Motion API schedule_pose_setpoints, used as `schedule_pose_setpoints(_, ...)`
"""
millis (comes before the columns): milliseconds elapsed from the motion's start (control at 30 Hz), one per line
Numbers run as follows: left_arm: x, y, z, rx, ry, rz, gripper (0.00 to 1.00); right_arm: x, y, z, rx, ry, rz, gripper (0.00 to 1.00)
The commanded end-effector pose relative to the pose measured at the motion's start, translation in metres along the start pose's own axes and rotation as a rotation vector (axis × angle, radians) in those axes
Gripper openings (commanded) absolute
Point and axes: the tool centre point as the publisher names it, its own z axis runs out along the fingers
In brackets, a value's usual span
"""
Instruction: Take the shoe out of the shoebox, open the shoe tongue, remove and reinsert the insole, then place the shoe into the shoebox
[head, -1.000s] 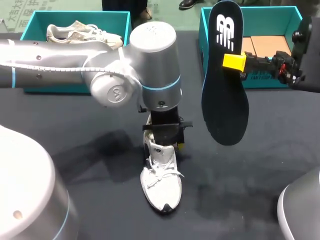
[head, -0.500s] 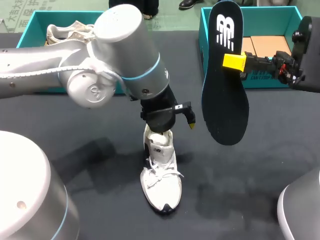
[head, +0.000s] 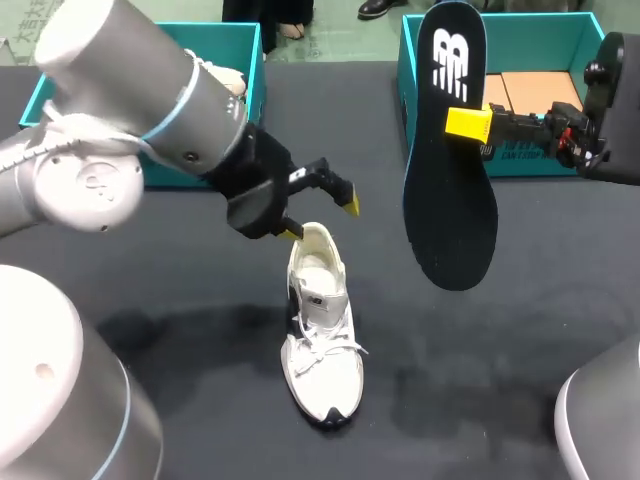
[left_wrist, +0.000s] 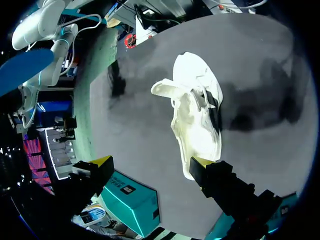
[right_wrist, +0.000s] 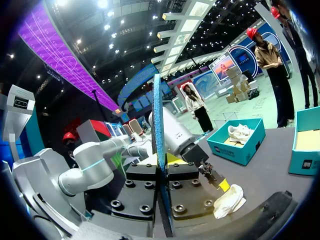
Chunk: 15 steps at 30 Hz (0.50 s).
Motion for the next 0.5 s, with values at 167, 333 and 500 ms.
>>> schedule_pose_setpoints(167,0.008,-0.005,-0.014,-0.005,-0.117,0.004,1.00,0.010,-0.007,-0.004,-0.012,-0.043,0.001,0.00)
schedule_pose_setpoints(333,0.001,0.001,-0.025,-0.009,-0.235,0.029,1.00,0.010,-0.007,-0.004,-0.012,-0.043,0.001,0.00)
schedule_pose_setpoints(500,-0.013,0.007,-0.035,-0.021,-0.329,0.057,1.00,0.010,-0.007,-0.004,-0.012,-0.043,0.001,0.00)
